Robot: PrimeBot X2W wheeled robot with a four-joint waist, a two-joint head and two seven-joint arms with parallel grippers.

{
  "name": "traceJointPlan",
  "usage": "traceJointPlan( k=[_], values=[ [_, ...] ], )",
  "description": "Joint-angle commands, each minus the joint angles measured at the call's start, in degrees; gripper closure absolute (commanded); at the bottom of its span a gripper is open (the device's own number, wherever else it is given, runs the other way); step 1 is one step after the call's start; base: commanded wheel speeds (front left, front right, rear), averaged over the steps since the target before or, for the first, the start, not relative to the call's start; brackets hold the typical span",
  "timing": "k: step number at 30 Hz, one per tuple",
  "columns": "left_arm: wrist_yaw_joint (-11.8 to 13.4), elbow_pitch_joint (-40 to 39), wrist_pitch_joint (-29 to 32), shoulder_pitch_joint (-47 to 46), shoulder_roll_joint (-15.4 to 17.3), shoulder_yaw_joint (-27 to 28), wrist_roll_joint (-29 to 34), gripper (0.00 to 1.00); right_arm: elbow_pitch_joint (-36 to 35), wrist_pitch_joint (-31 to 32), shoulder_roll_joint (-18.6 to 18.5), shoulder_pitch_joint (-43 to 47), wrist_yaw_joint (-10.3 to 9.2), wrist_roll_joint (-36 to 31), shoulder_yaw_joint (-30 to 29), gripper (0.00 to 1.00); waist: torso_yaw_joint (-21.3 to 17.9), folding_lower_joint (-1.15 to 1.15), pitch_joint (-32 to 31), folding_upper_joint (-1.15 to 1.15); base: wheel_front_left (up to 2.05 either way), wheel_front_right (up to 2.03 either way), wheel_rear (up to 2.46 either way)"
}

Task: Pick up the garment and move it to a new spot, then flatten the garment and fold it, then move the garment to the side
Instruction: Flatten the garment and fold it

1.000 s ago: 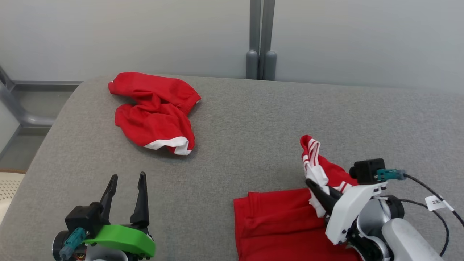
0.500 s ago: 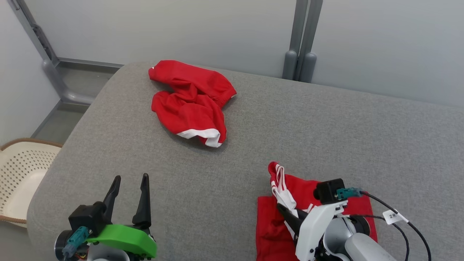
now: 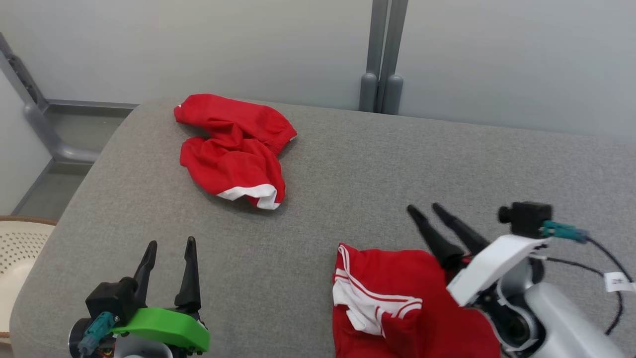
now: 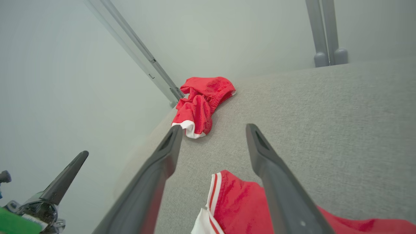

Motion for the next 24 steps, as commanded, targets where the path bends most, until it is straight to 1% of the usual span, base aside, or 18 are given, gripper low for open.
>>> traceJointPlan(
  k=[1, 5, 8, 10, 13, 16, 19, 21, 24],
  values=[
    [0.1, -0.3, -0.2, 0.6, 0.1, 0.2, 0.4, 0.00, -0.5, -1.3, -2.1, 1.0, -0.02, 0.4, -1.9, 0.00, -1.3, 0.00, -0.4, 0.00, 0.00, 0.00, 0.00],
    [0.1, -0.9, -0.2, 0.7, -0.3, 0.3, 0.9, 0.00, 0.9, -4.4, -7.3, 2.7, -0.02, -1.9, -8.1, 0.00, -2.0, 0.00, -0.5, 0.00, 0.00, 0.00, 0.00],
    [-0.2, -1.1, -0.2, 0.9, -0.3, 0.3, 1.3, 0.00, 2.5, -6.7, -9.5, 4.6, -0.02, -4.5, -12.4, 0.00, -2.0, 0.00, -0.7, 0.00, 0.00, 0.00, 0.00],
    [-0.3, -1.6, -0.3, 1.2, -0.3, 0.6, 1.6, 0.00, 2.8, -9.9, -10.1, 6.1, -0.02, -7.0, -15.9, 0.00, -2.2, 0.00, -0.8, 0.00, 0.00, 0.00, 0.00],
    [-0.5, -2.4, -0.2, 1.9, -0.4, 1.3, 1.8, 0.00, 2.5, -13.8, -9.3, 8.4, -0.02, -9.6, -19.3, 0.00, -2.9, 0.00, -0.8, 0.00, 0.00, 0.00, 0.00],
    [-1.0, -2.7, -0.2, 2.3, -0.9, 1.7, 2.5, 0.00, 1.9, -16.2, -8.6, 10.4, -0.02, -13.1, -21.5, 0.00, -3.7, 0.00, -0.8, 0.00, 0.00, 0.00, 0.00],
    [-1.7, -3.1, -0.2, 2.7, -1.3, 2.3, 3.8, 0.00, 0.3, -17.4, -7.1, 12.4, -0.02, -17.1, -23.0, 0.00, -4.6, 0.00, -0.8, 0.00, 0.00, 0.00, 0.00],
    [-1.9, -3.2, -0.2, 3.3, -1.8, 2.8, 4.9, 0.00, -1.2, -17.6, -5.6, 13.8, -0.02, -19.0, -23.5, 0.00, -5.2, 0.00, -0.8, 0.00, 0.00, 0.00, 0.00],
    [-2.5, -3.1, -0.2, 3.8, -2.7, 3.9, 6.0, 0.00, -3.6, -17.7, -4.1, 14.9, -0.02, -21.3, -23.9, 0.00, -6.2, 0.00, -0.8, 0.00, 0.00, 0.00, 0.00]
  ],
)
